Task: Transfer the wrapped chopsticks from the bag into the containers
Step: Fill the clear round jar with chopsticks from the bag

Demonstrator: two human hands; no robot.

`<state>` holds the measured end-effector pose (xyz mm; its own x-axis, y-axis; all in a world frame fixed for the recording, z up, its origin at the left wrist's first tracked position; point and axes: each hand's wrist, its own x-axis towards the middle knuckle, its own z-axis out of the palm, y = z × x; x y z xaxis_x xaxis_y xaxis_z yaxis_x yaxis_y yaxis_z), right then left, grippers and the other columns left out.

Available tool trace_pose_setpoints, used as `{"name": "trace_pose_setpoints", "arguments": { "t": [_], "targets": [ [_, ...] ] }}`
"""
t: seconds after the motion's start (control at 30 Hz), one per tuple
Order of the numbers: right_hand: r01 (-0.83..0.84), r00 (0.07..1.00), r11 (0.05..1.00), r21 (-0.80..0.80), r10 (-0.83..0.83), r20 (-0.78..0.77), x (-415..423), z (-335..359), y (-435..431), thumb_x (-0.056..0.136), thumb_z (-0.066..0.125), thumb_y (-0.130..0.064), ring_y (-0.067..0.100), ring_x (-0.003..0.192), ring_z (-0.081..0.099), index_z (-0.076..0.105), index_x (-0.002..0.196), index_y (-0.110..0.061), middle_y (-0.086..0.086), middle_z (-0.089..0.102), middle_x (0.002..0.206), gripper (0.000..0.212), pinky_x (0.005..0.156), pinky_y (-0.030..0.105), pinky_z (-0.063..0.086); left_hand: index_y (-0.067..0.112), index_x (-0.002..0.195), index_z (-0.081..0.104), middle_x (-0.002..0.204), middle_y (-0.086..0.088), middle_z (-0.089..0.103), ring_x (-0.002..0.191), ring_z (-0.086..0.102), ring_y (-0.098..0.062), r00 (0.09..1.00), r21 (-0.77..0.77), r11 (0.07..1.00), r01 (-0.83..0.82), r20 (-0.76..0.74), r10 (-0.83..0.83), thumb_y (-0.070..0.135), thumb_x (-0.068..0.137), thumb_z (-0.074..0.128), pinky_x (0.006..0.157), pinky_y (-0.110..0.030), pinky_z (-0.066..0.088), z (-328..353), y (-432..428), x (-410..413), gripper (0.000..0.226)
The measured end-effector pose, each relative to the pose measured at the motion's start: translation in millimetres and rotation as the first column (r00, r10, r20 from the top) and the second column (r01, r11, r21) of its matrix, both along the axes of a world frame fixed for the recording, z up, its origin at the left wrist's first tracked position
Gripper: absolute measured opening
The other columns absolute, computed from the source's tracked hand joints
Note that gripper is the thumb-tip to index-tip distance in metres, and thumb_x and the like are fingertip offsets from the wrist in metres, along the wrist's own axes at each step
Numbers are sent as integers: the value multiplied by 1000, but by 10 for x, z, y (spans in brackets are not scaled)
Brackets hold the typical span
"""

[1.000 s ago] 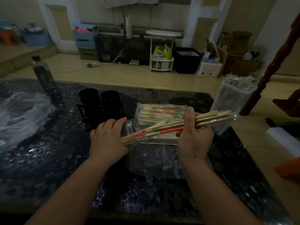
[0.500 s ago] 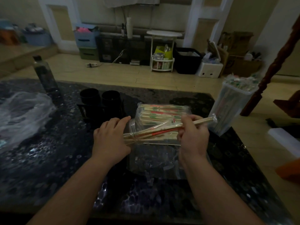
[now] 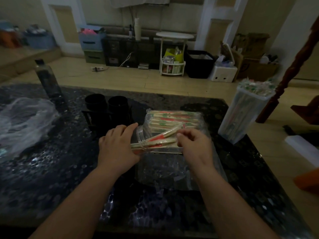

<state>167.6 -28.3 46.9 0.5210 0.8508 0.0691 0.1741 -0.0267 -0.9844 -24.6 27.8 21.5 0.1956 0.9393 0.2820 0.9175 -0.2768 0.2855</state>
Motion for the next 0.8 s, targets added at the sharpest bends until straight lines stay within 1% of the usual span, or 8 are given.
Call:
{"name": "trace_pose_setpoints", "arguments": {
  "t": [0.1, 0.23, 0.33, 0.47, 0.57, 0.67, 0.7, 0.8],
  "targets": [
    [145, 989, 986, 78, -145, -4, 46, 7, -7, 89, 64, -12, 9, 81, 63, 68, 87, -26, -4, 68, 87, 14, 73, 27, 52, 38, 146, 33, 133, 5, 45, 123, 43, -23, 1000, -12, 1000, -7, 21, 7, 56, 62, 75, 97, -45, 36, 11, -6, -3, 95],
    [-27, 1000, 999, 44, 27, -10, 80, 22, -5, 92, 62, -11, 5, 74, 65, 71, 92, -27, -5, 69, 81, 18, 65, 21, 53, 38, 146, 31, 134, 5, 44, 123, 41, -23, 1000, -14, 1000, -3, 8, 4, 56, 63, 75, 97, -44, 36, 21, -10, 4, 95],
    [11, 1000, 999, 50, -11, -4, 118, 34, -13, 92, 61, -11, 3, 71, 58, 69, 89, -25, -8, 65, 80, 16, 61, 16, 45, 38, 146, 30, 135, 4, 43, 124, 41, -24, 999, -50, 998, -37, 29, 38, 59, 61, 77, 97, -44, 36, 40, -1, -5, 100],
    [-50, 961, 979, -196, 101, 258, 273, 6, 9, 88, 61, -11, 11, 76, 58, 69, 83, -17, -5, 65, 79, 11, 68, 28, 46, 39, 147, 27, 137, 2, 41, 124, 41, -26, 996, -100, 993, -62, 53, 68, 56, 57, 82, 98, -44, 37, 62, 8, -24, 107],
    [-145, 836, 851, -505, 378, 397, 295, -139, 12, 84, 64, -11, 19, 83, 62, 66, 76, -19, 2, 67, 82, 11, 74, 30, 49, 40, 147, 26, 138, 3, 40, 124, 41, -25, 997, -111, 992, -67, 35, 72, 57, 57, 82, 98, -44, 37, 62, 14, -30, 107],
    [-61, 714, 731, -680, 508, 482, 310, -310, 21, 80, 63, -18, 25, 89, 65, 62, 73, -19, 8, 69, 91, 7, 74, 28, 50, 39, 147, 25, 138, 2, 40, 125, 41, -25, 996, -117, 990, -75, 38, 80, 57, 58, 82, 99, -44, 36, 61, 15, -23, 107],
    [-27, 669, 666, -745, 566, 482, 315, -358, 24, 80, 64, -21, 26, 94, 65, 66, 83, -18, 9, 70, 99, 5, 77, 27, 50, 39, 147, 25, 138, 2, 40, 125, 41, -26, 996, -118, 990, -75, 41, 80, 57, 58, 82, 99, -45, 36, 59, 14, -22, 108],
    [67, 616, 517, -853, 651, 443, 316, -566, 47, 78, 66, -34, 26, 110, 63, 67, 117, -16, 8, 65, 123, 43, 94, 33, 50, 39, 148, 25, 138, 2, 40, 125, 41, -25, 996, -119, 990, -77, 38, 82, 58, 57, 82, 99, -45, 37, 58, 21, -24, 108]
  ]
}}
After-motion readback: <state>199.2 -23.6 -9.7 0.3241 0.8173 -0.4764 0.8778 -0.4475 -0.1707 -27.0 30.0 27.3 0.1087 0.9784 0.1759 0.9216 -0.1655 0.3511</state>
